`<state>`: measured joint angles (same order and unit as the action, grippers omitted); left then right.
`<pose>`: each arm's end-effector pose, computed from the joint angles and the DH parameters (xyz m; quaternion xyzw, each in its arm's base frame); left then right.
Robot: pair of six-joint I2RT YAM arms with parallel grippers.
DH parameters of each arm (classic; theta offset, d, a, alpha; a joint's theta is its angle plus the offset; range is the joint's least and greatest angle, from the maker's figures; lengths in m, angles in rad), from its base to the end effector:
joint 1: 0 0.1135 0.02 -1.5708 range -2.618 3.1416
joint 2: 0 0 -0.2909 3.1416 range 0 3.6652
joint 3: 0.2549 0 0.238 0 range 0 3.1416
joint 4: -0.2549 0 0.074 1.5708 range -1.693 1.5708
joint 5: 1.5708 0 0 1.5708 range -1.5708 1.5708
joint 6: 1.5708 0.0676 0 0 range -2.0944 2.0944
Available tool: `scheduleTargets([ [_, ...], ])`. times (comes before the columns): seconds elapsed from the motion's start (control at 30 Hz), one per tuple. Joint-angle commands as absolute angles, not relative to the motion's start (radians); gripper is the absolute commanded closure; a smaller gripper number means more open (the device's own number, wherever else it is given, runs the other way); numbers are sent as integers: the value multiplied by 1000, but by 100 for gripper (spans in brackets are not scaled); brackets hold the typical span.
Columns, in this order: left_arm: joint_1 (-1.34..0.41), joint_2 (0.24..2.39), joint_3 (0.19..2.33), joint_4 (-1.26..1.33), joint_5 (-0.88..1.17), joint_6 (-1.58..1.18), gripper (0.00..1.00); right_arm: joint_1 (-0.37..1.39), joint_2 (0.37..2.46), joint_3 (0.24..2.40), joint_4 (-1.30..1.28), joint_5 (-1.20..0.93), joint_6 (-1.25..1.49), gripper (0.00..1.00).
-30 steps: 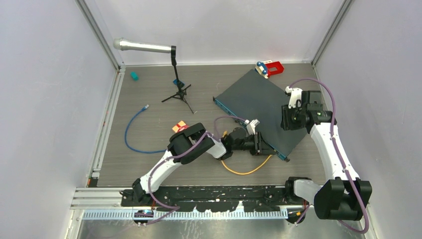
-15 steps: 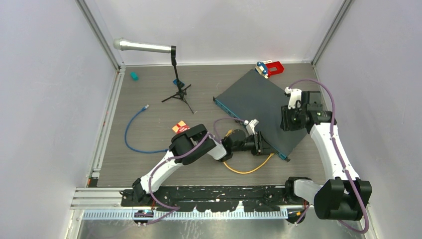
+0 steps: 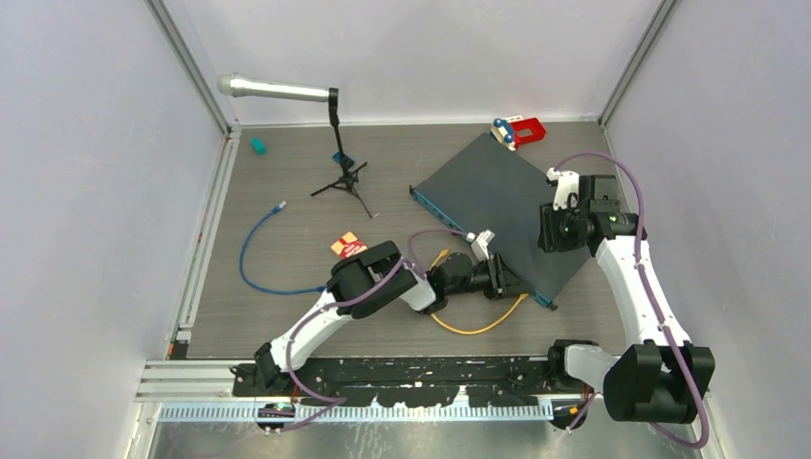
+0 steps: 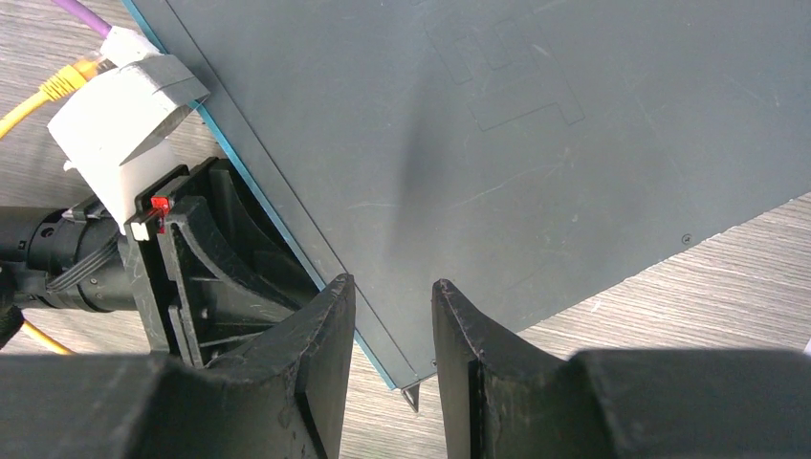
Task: Pull the plug from the switch port
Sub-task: Pull the connector from the switch port.
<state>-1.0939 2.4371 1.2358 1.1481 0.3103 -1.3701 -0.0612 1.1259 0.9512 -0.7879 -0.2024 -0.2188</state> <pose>0.2199 -0.4705 0.1014 0.0066 0.7248 -0.6784 0.1202 0.2126 0.0006 0.2801 -0.1049 0.9439 0.0539 0.3084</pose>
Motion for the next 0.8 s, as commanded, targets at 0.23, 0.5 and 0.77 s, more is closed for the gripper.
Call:
scheduleTargets([
  [0.23, -1124, 2497, 1247, 1064, 311, -1400, 79, -64, 1127, 954, -788, -221, -230, 59],
  [0.5, -1124, 2502, 1222, 1062, 327, -1375, 91, -64, 1138, 956, -793, -225, -233, 59],
  [0.77, -1124, 2488, 1197, 1064, 335, -1367, 100, -64, 1136, 951, -798, -235, -244, 59],
])
